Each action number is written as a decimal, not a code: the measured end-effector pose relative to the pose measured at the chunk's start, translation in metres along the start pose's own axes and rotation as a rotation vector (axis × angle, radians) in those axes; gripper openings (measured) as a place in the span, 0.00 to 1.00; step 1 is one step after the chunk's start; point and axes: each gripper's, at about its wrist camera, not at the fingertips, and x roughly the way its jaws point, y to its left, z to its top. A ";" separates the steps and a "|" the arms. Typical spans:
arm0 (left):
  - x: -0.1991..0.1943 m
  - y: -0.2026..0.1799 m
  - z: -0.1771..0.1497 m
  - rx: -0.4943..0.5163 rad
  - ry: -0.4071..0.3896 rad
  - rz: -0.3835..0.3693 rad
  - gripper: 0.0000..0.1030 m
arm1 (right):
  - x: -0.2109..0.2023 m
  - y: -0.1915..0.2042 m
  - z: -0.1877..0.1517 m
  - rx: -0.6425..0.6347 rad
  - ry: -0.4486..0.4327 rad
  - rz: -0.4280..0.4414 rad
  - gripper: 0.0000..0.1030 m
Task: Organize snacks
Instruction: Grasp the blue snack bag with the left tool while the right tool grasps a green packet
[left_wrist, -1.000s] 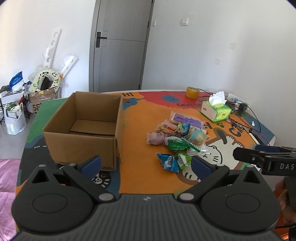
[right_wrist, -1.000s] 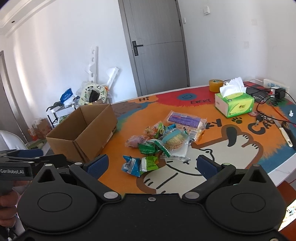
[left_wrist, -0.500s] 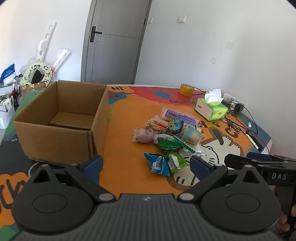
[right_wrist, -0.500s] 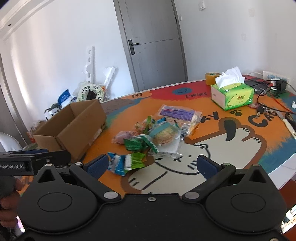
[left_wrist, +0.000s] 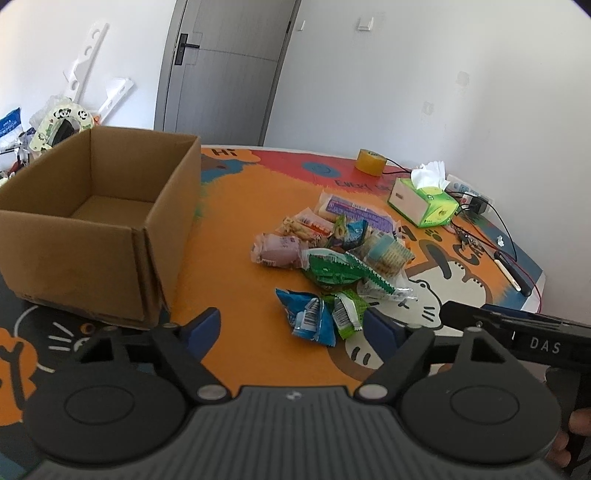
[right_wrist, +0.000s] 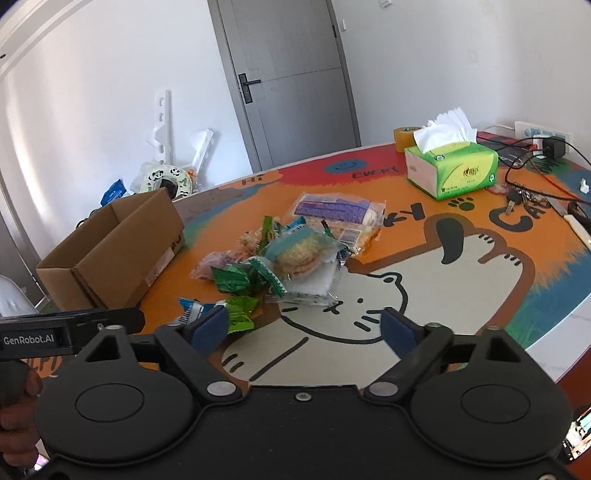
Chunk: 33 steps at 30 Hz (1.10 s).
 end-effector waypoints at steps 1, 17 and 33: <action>0.002 0.001 -0.001 -0.003 0.004 -0.001 0.75 | 0.002 -0.001 0.000 0.007 0.007 0.005 0.79; 0.042 0.001 -0.004 -0.031 0.055 -0.032 0.54 | 0.035 0.000 -0.003 0.062 0.074 0.150 0.56; 0.067 0.004 0.000 -0.065 0.055 -0.049 0.28 | 0.057 0.006 0.005 0.072 0.087 0.172 0.54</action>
